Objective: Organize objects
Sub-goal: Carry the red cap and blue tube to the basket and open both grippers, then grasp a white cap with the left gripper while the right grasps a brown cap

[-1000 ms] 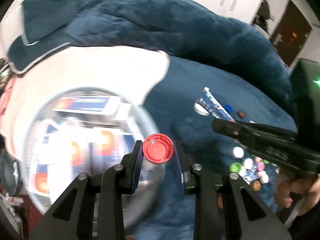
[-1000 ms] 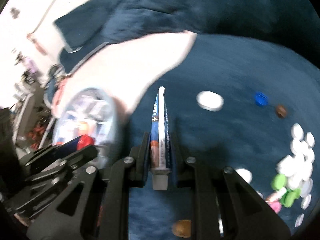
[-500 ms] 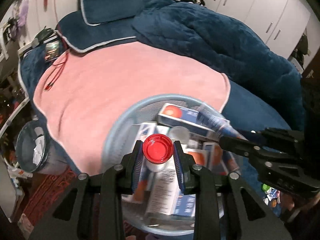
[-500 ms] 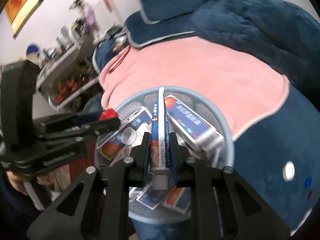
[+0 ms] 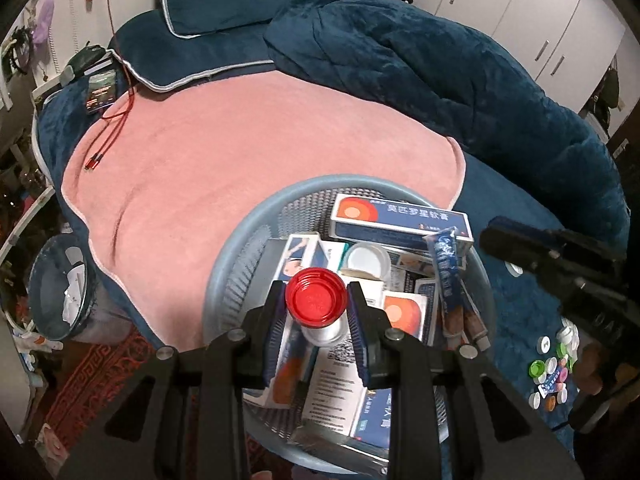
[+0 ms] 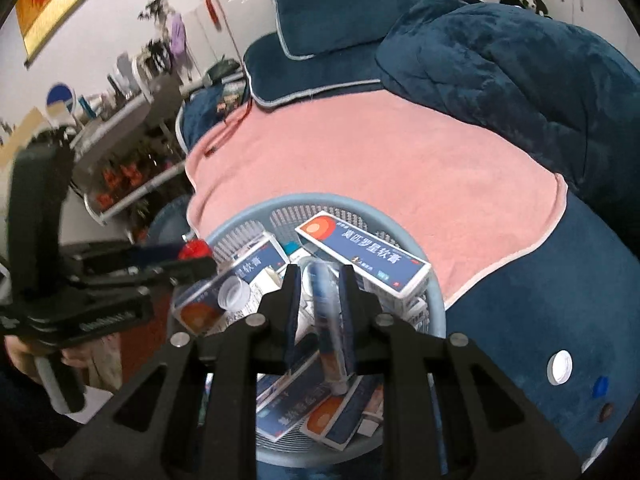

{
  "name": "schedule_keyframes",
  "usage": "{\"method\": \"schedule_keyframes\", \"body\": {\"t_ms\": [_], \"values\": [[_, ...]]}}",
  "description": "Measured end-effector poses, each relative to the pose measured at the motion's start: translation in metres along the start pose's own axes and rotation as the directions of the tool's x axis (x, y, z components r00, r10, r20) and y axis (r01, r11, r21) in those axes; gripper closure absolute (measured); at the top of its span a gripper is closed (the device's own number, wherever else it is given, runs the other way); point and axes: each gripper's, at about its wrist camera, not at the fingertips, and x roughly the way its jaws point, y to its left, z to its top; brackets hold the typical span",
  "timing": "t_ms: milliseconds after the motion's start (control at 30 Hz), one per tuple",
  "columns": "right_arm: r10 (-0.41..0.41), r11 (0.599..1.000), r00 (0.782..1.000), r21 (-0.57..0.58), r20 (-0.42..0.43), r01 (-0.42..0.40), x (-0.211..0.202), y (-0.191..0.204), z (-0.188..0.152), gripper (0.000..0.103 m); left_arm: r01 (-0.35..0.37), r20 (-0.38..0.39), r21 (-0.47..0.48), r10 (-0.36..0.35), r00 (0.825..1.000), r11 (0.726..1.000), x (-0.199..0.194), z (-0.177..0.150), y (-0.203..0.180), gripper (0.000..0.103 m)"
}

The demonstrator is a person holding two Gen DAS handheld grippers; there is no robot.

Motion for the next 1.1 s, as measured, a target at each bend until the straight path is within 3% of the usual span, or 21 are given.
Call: {"method": "schedule_keyframes", "body": {"t_ms": [267, 467, 500, 533, 600, 633, 667, 700, 733, 800, 1000, 1100], "values": [[0.020, 0.983, 0.996, 0.179, 0.090, -0.036, -0.026, -0.028, -0.003, 0.082, 0.021, -0.016, 0.036, -0.021, 1.000, 0.999, 0.019, 0.011, -0.021, 0.072], [0.008, 0.966, 0.994, 0.254, 0.105, -0.035, -0.037, -0.043, -0.011, 0.082, 0.053, -0.033, 0.068, -0.050, 0.998, 0.996, 0.040, 0.022, -0.051, 0.072], [0.002, 0.966, 0.994, 0.259, 0.105, -0.029, -0.038, -0.044, -0.013, 0.082, 0.051, -0.037, 0.073, -0.048, 0.998, 0.996, 0.043, 0.022, -0.054, 0.064], [-0.007, 0.964, 0.995, 0.264, 0.103, -0.020, -0.040, -0.045, -0.015, 0.082, 0.042, -0.042, 0.074, -0.039, 0.998, 0.996, 0.045, 0.023, -0.057, 0.037], [-0.019, 0.962, 0.994, 0.273, 0.104, -0.010, -0.043, -0.048, -0.019, 0.082, 0.034, -0.033, 0.067, -0.031, 0.999, 0.997, 0.044, 0.022, -0.059, 0.005], [-0.030, 0.961, 0.994, 0.277, 0.103, 0.001, -0.045, -0.049, -0.021, 0.081, 0.034, -0.020, 0.064, -0.033, 0.999, 0.997, 0.041, 0.020, -0.059, 0.003], [-0.040, 0.960, 0.994, 0.279, 0.103, 0.010, -0.047, -0.051, -0.023, 0.078, 0.021, -0.012, 0.061, -0.021, 1.000, 0.998, 0.038, 0.019, -0.059, 0.003], [-0.050, 0.959, 0.993, 0.284, 0.104, 0.019, -0.050, -0.053, -0.025, 0.051, 0.011, -0.011, 0.060, -0.010, 1.000, 0.998, 0.037, 0.018, -0.059, 0.003], [-0.055, 0.956, 0.993, 0.292, 0.106, 0.022, -0.052, -0.055, -0.027, 0.006, 0.001, -0.009, 0.060, 0.000, 1.000, 0.998, 0.035, 0.017, -0.059, 0.003], [-0.078, 0.947, 0.988, 0.320, 0.136, 0.031, -0.058, -0.061, -0.035, 0.000, -0.019, 0.003, 0.058, 0.019, 1.000, 0.998, 0.029, 0.016, -0.058, 0.002], [-0.112, 0.922, 0.988, 0.383, 0.102, 0.065, -0.074, -0.079, -0.053, 0.000, -0.033, 0.045, 0.080, 0.030, 0.999, 0.996, 0.009, 0.013, -0.069, 0.001], [-0.172, 0.885, 0.980, 0.452, 0.098, 0.110, -0.094, -0.103, -0.066, 0.000, -0.005, 0.050, 0.118, -0.001, 0.999, 0.993, 0.006, 0.011, -0.091, 0.001]]}}
